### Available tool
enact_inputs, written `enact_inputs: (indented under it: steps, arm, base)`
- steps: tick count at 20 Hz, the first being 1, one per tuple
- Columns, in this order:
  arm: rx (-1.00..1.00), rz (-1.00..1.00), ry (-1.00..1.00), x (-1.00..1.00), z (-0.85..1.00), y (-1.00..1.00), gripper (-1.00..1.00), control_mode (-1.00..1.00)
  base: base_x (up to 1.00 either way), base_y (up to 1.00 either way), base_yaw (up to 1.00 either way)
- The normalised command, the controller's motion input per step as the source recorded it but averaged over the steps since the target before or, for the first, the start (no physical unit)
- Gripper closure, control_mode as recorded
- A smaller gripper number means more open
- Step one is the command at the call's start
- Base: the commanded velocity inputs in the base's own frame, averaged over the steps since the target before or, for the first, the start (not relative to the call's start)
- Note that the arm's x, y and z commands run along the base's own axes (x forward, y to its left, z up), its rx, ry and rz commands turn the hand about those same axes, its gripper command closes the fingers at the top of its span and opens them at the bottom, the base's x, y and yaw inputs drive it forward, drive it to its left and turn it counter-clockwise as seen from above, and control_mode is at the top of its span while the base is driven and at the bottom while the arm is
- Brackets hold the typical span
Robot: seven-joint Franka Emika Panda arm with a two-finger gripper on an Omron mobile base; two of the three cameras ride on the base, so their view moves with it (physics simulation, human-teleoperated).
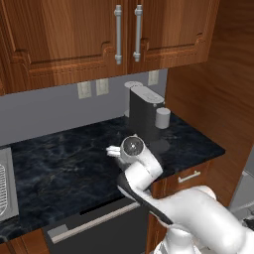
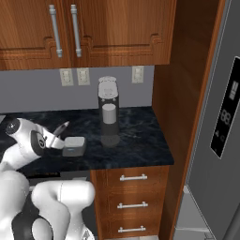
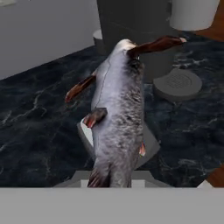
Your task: Take the fish from the fridge and place it on the digital scale on the counter by the fridge. Wait a few seconds for a reading, then move it to the plate on the dining counter.
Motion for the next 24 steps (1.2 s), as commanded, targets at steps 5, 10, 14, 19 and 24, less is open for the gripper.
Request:
enact_inputs:
  steps: [5, 10, 14, 19, 24]
  arm:
    - [0.11, 0.0, -0.1, -1.0, 1.0, -0.47, 1.0, -1.0]
    - [0.14, -0.05, 0.06, -1.0, 1.0, -0.25, 1.0, -1.0]
    - [0.15, -0.09, 0.18, -1.0, 1.0, -0.11, 1.0, -1.0]
    - [0.07, -0.12, 0.22, -0.8, 0.7, -0.01, 1.0, -1.0]
    - [0.0, -0.18, 0.23, -0.26, 0.03, -0.06, 1.0, -1.0]
  base:
    - [0.0, 0.0, 0.0]
    - [0.0, 0.0, 0.0]
    - [0.0, 0.0, 0.0]
    - [0.0, 0.0, 0.0]
    - [0.0, 0.0, 0.0]
